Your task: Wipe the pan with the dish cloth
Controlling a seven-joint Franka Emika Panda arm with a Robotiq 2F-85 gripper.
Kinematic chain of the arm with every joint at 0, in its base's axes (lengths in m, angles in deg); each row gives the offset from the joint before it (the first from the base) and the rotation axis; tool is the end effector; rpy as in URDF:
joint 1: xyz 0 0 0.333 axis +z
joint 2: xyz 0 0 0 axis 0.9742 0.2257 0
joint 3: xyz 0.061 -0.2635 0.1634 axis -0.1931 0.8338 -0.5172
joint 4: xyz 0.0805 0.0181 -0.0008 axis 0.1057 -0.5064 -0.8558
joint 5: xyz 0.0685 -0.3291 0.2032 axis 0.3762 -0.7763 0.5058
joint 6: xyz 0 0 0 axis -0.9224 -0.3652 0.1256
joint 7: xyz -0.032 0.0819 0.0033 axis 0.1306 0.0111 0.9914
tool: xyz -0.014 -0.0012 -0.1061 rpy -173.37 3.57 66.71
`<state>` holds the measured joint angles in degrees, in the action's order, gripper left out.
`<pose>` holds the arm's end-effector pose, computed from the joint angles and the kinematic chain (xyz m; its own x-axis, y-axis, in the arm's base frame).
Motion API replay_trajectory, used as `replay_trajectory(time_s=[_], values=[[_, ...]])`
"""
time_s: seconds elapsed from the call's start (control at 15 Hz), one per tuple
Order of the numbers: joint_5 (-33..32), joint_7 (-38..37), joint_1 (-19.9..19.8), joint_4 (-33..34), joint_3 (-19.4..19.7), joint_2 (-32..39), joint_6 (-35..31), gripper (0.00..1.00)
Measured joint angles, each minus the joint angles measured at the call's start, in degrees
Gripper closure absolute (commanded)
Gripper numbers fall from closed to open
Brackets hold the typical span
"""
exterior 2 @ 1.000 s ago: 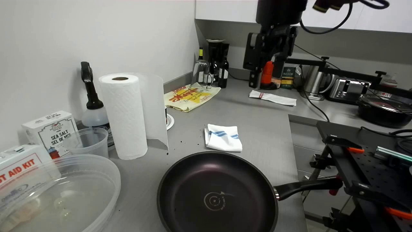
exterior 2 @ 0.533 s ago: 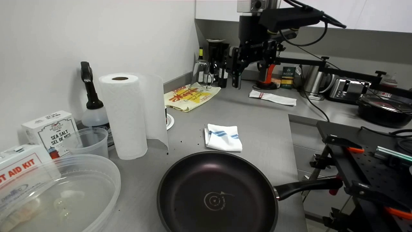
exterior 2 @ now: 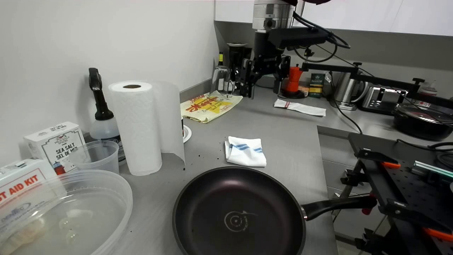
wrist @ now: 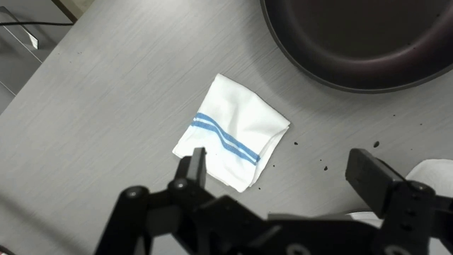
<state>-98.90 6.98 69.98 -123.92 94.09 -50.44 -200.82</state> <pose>0.5012 -0.1030 0.2682 0.7487 -0.6594 0.0683 -0.6629 -0.7428 0.0940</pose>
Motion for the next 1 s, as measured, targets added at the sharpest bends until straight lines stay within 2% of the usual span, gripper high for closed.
replay_trajectory(time_s=[0.47, 1.0], values=[[8.45, 16.7, -1.31, 0.12, 2.59, 3.16, -4.32, 0.0], [6.32, 17.86, 0.25, -1.56, 5.47, 10.12, -13.06, 0.0]])
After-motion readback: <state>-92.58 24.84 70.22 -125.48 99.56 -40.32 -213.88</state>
